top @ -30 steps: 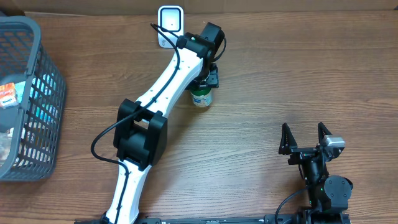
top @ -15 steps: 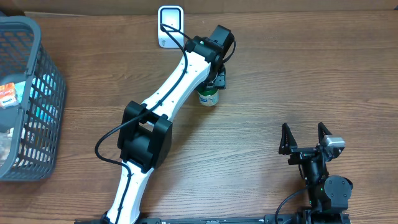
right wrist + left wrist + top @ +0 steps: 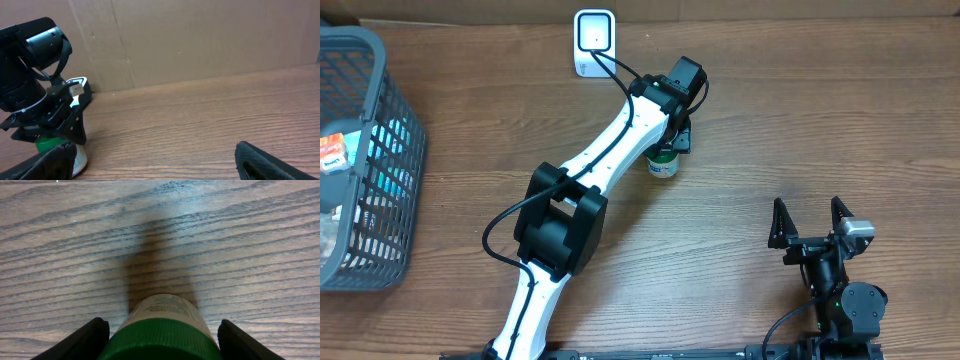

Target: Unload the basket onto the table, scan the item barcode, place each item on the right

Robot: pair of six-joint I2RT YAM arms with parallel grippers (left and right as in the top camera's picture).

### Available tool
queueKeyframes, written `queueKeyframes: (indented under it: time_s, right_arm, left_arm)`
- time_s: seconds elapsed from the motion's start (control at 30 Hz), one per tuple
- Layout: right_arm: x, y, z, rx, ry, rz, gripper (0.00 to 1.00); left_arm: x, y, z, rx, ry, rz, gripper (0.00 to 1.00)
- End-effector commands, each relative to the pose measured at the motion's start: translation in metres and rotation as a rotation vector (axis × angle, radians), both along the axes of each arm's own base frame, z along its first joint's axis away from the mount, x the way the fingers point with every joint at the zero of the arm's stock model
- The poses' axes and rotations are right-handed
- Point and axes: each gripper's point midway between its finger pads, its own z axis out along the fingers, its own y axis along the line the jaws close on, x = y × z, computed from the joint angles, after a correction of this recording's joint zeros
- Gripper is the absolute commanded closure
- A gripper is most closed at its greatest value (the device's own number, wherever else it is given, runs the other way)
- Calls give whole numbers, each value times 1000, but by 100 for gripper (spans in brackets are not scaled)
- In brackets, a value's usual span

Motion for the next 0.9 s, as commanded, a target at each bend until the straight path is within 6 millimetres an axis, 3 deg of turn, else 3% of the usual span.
queueKeyframes:
  time_s: [0.0, 0.2, 0.37, 0.7, 0.87]
  right_arm:
    - [0, 1, -2, -1, -5, 5, 0]
    - [0, 1, -2, -1, -5, 5, 0]
    - [0, 1, -2, -1, -5, 5, 0]
    - [0, 1, -2, -1, -5, 5, 0]
    - [0, 1, -2, -1, -5, 5, 0]
  left_arm:
    - [-7, 3, -13, 17, 29, 9, 33]
    - [-6, 2, -9, 15, 24, 9, 18]
    - [1, 2, 9, 3, 2, 5, 18]
    - [11, -3, 65, -8, -81, -131, 13]
    - [13, 0, 74, 21, -92, -239, 11]
